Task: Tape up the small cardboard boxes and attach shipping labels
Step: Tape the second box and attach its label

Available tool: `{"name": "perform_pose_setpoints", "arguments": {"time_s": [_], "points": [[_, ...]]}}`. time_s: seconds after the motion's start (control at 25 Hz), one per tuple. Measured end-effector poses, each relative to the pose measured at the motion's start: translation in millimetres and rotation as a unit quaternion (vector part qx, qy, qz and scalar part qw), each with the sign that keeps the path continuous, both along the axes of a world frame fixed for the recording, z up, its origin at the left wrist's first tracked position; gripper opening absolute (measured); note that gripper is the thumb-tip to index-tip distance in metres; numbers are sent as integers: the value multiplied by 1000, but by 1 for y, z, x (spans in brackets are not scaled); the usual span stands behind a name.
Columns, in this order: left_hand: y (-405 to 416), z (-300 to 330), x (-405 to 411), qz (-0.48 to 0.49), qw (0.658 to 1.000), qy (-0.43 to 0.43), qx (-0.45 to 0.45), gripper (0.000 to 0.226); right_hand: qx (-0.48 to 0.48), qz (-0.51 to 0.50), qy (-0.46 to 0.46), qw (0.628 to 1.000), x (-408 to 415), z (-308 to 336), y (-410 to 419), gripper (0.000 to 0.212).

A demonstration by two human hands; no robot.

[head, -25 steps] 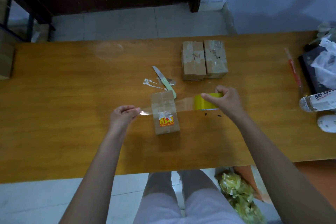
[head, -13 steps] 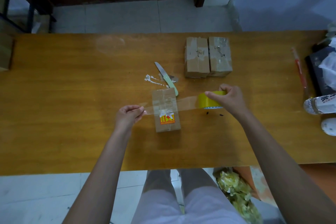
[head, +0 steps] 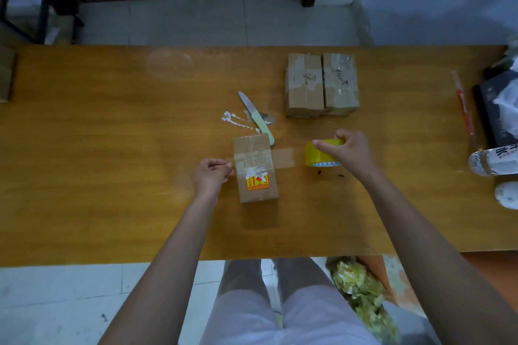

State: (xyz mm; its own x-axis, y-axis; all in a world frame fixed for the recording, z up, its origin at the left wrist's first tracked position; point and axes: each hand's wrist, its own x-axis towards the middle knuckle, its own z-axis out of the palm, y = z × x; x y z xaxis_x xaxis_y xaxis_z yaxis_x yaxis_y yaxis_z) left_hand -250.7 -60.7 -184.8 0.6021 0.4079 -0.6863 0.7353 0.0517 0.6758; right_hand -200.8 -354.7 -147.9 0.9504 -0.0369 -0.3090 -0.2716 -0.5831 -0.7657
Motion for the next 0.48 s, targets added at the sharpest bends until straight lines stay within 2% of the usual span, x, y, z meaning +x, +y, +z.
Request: {"name": "perform_pose_setpoints", "arguments": {"time_s": [0.2, 0.32, 0.48], "points": [[-12, -2, 3, -14, 996, -1, 83, 14, -11, -18, 9, 1000, -6, -11, 7, 53], [-21, 0, -1, -56, 978, -23, 198, 10, -16, -29, 7, 999, -9, -13, 9, 51], [-32, 2, -11, -74, 946, -68, 307, 33, -25, -16, -9, 1000, -12, -9, 15, 53]]}}
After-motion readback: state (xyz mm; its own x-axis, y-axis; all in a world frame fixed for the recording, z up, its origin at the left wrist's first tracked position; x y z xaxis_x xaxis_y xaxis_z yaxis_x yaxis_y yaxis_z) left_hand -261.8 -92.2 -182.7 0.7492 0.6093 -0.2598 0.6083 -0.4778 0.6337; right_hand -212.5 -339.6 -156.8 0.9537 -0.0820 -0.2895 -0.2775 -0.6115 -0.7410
